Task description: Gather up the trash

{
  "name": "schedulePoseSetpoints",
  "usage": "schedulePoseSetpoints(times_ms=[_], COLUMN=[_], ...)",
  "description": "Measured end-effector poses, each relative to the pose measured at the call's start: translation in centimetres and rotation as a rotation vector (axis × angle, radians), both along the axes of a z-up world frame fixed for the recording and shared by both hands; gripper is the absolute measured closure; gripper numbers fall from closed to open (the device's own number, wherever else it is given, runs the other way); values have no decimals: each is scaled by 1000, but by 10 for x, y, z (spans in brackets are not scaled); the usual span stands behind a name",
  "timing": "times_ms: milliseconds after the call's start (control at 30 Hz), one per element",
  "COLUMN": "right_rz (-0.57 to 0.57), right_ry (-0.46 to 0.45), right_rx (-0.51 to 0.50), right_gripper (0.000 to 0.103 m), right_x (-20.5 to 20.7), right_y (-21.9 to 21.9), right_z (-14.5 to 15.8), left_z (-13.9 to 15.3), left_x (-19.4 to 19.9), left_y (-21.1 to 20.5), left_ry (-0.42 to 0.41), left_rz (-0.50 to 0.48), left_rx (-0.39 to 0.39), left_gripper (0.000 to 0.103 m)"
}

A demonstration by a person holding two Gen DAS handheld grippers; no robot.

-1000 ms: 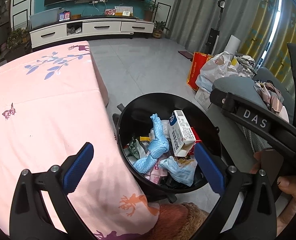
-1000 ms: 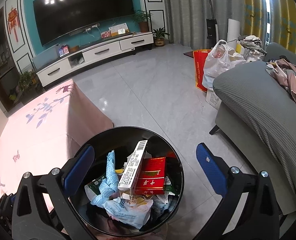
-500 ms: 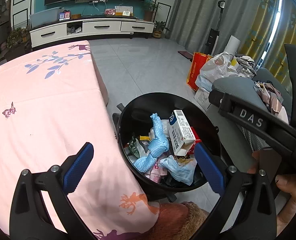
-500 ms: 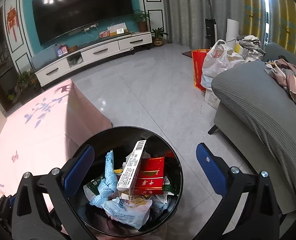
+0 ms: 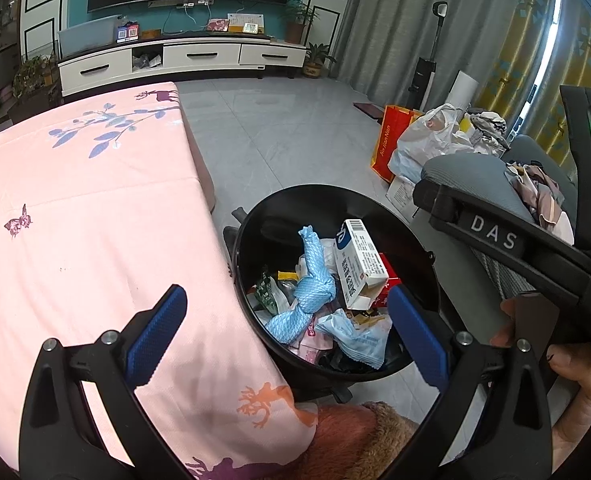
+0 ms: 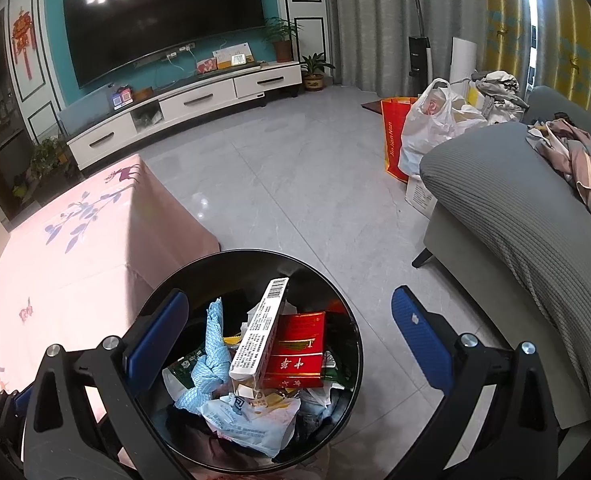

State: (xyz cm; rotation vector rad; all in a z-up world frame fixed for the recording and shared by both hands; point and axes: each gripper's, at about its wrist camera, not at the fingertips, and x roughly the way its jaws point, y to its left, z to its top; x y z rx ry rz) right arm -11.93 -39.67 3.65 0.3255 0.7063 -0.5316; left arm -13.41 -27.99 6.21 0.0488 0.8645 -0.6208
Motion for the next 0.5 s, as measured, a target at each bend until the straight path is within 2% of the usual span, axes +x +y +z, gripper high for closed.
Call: schedulePoseSetpoints(times_ms=[500], right_rz=[-4], right_ry=[14], right_rx=[-9], right_gripper=[3], right_x=[1], right_y=[-1], right_z=[0], left_z=[-3], left_x=[-2], left_y=[1], left_ry=[0], left_rz=[2], left_rx=[3], left_gripper=[3])
